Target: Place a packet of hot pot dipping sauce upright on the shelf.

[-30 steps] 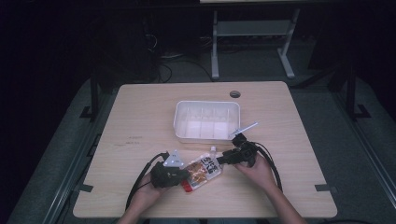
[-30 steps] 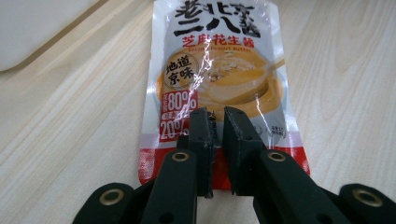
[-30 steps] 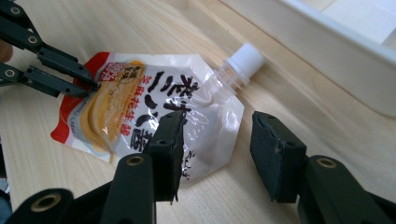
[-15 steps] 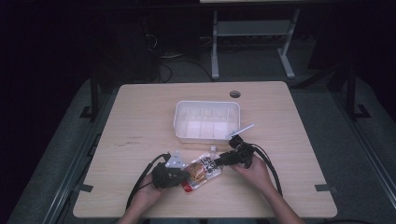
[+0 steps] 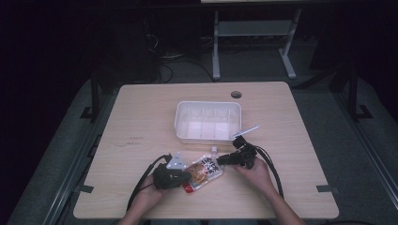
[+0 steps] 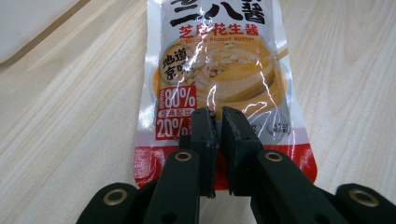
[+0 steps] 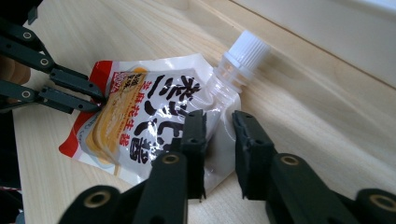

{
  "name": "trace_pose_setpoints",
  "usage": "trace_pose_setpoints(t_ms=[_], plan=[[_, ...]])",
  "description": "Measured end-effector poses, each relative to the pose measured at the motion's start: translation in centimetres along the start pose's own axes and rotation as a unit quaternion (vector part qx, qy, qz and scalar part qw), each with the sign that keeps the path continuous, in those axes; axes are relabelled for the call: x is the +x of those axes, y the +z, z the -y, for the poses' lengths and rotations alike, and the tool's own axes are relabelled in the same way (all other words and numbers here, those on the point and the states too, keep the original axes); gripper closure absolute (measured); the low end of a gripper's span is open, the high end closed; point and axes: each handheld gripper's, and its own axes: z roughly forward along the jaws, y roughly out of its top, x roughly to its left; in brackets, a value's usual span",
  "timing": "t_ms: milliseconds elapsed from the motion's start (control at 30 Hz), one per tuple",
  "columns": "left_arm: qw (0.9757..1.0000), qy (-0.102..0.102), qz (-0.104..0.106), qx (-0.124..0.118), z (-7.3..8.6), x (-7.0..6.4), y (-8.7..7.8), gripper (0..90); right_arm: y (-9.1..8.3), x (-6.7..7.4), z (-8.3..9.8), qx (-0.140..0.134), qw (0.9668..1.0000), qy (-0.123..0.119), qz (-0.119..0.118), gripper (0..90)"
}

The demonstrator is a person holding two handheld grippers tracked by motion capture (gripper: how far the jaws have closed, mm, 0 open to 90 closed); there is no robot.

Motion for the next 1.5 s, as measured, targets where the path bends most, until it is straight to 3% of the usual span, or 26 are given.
trace_pose_setpoints(t_ms=[133, 300, 333, 367, 400, 500, 567, 600, 700, 1000, 1100, 1233, 1433, 1500], plan=[[1.0, -0.003, 0.002, -0.003, 0.1, 0.1, 0.0, 83.1, -0.5, 0.3, -0.1, -0.015, 0.9999, -0.006, 0.002, 80.9], [0.9998, 0.011, -0.017, 0.003, -0.1, -0.2, -0.1, 75.7, -0.8, 0.7, -0.1, -0.021, 0.9997, -0.011, 0.001, 82.9], [0.9997, 0.009, -0.023, 0.004, -0.2, -0.1, -0.2, 69.6, -1.0, 0.8, -0.2, -0.022, 0.9996, -0.015, 0.001, 83.2], [0.9995, 0.007, -0.031, 0.003, -0.2, -0.1, -0.2, 55.6, -1.3, 1.0, -0.3, -0.025, 0.9995, -0.018, -0.002, 84.0], [0.9995, 0.004, -0.033, 0.0, -0.1, 0.1, -0.3, 55.6, -1.3, 1.0, -0.3, -0.025, 0.9995, -0.018, -0.002, 84.0], [0.9992, -0.033, -0.006, -0.022, 0.0, 0.7, -0.4, 37.5, -2.1, 1.6, -0.6, -0.034, 0.9988, -0.033, -0.01, 85.3], [0.9976, -0.051, 0.015, -0.045, -0.1, 1.0, -0.6, 27.7, -2.8, 2.8, -1.0, -0.042, 0.997, -0.064, -0.001, 85.8], [0.9976, -0.051, 0.015, -0.045, -0.1, 1.0, -0.6, 25.7, -2.8, 2.8, -1.0, -0.042, 0.997, -0.064, -0.001, 85.8], [0.9959, -0.06, 0.027, -0.062, -0.1, 1.2, -0.7, 23.0, -3.8, 4.2, -1.2, -0.052, 0.9948, -0.087, -0.006, 86.3], [0.9929, -0.071, 0.042, -0.086, -0.5, 1.8, -1.1, 18.3, -4.7, 6.4, -1.9, -0.063, 0.9899, -0.124, -0.027, 87.8], [0.99, -0.079, 0.067, -0.095, -0.7, 2.7, -1.3, 20.2, -4.9, 7.1, -2.1, -0.059, 0.9878, -0.141, -0.034, 88.8], [0.9841, -0.095, 0.119, -0.092, -1.2, 3.9, -0.9, 21.4, -4.9, 7.5, -2.4, -0.057, 0.9863, -0.149, -0.042, 89.2], [0.9812, -0.08, 0.16, -0.071, -2.0, 3.9, 0.1, 24.2, -4.7, 7.8, -2.5, -0.055, 0.9853, -0.154, -0.048, 89.5], [0.9788, -0.078, 0.178, -0.065, -2.1, 3.9, 0.2, 29.6, -4.6, 8.0, -2.6, -0.055, 0.9848, -0.158, -0.049, 89.6]])
